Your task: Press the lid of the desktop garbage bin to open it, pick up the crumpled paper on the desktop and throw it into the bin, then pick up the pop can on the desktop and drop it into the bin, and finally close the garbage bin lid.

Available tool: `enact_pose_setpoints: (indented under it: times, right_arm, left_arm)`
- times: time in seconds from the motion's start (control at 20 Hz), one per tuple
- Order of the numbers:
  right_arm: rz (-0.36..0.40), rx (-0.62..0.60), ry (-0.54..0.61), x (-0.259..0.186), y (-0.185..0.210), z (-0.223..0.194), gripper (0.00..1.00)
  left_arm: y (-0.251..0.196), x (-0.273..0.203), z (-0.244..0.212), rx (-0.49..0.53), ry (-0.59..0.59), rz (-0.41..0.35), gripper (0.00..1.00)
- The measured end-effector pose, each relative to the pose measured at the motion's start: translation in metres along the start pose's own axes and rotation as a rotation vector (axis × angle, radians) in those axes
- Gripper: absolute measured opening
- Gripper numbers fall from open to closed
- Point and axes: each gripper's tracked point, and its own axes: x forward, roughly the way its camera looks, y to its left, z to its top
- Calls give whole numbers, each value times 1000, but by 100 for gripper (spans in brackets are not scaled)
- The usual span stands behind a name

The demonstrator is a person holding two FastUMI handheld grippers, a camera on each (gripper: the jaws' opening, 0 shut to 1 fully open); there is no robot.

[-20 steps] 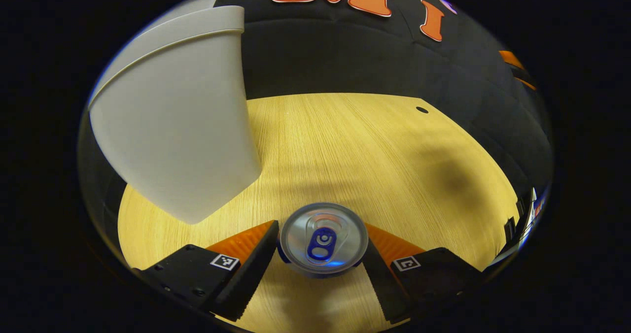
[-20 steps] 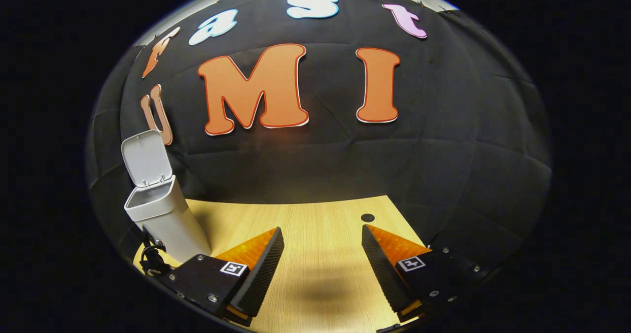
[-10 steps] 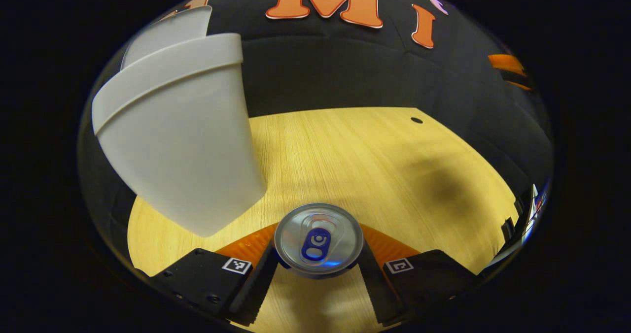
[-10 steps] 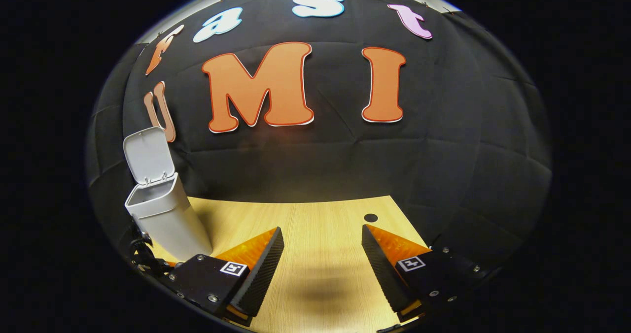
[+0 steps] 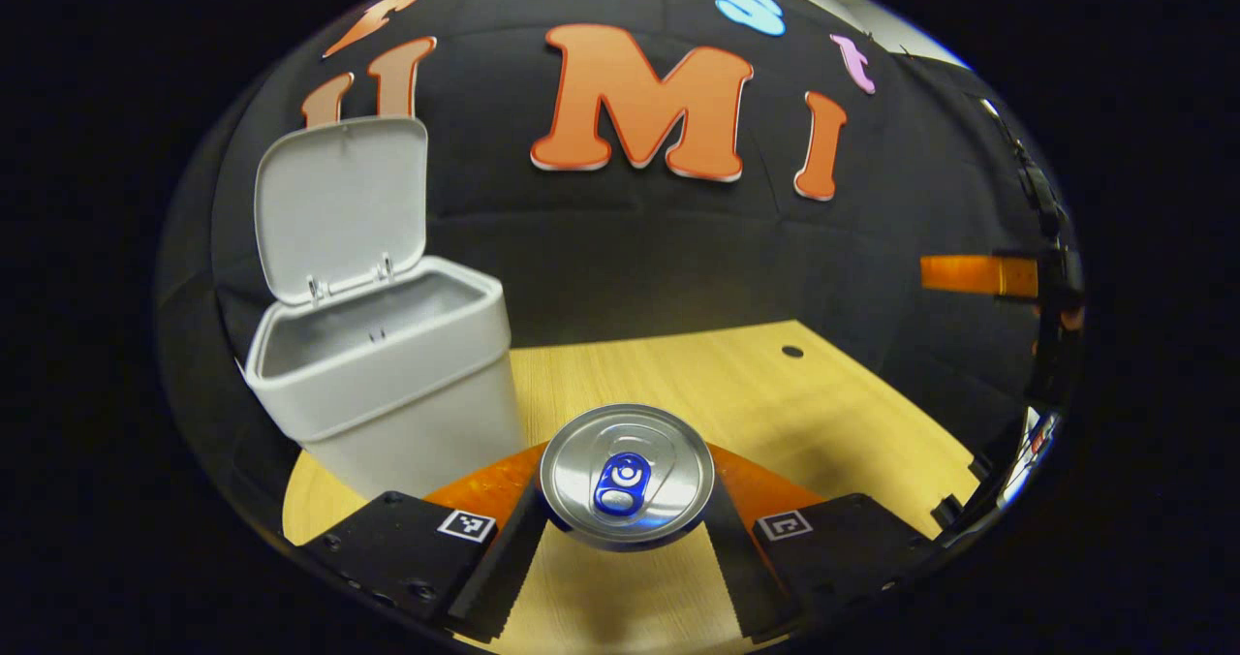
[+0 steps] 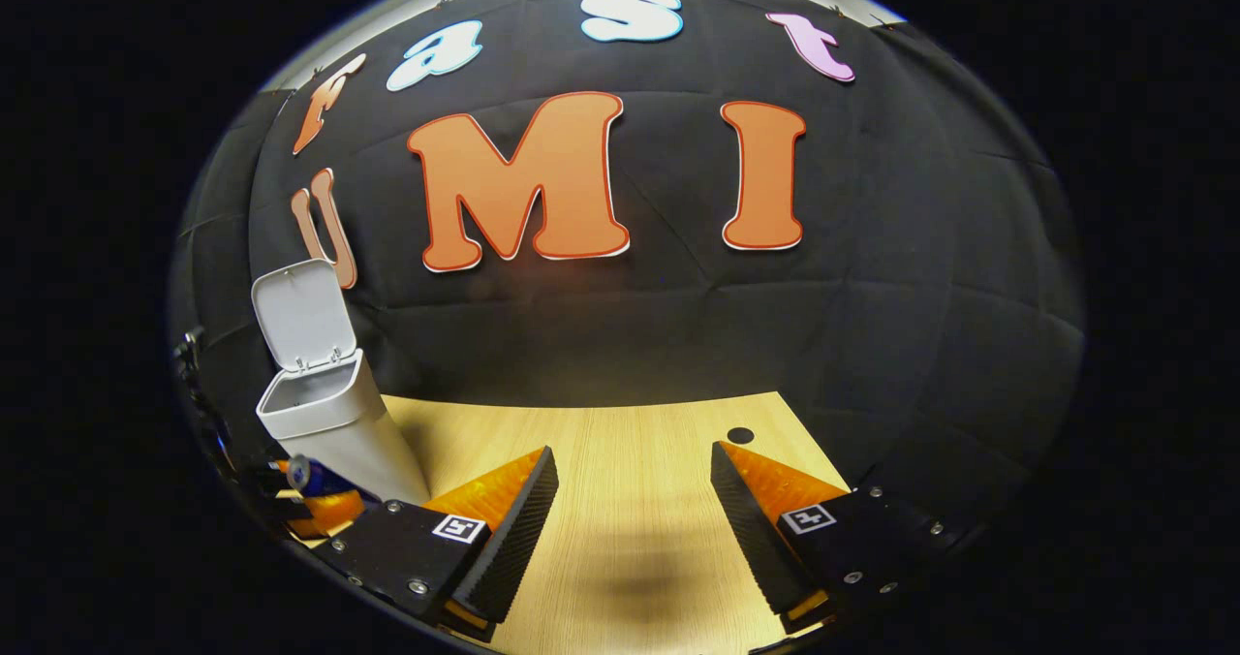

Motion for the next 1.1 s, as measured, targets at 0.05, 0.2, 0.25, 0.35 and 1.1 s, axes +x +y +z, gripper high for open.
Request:
enact_pose_setpoints:
  times: [0.05, 0.2, 0.25, 0.35, 1.1]
  right_arm:
    - [3, -1, -5, -1, 1, 3, 95]
    - [10, -8, -22, -1, 4, 12, 95]
    - [14, -7, -28, -2, 6, 15, 95]
    - [21, -10, -37, -4, 8, 19, 95]
    - [48, -52, -17, -2, 28, 21, 100]
  left_arm:
    - [-1, -2, 22, -4, -40, -8, 81]
    - [12, -17, 76, 2, -125, 6, 81]
    - [18, -19, 93, 3, -154, 13, 81]
    - [34, -25, 128, 13, -224, 37, 81]
    - [198, -16, 156, 78, -250, 330, 80]
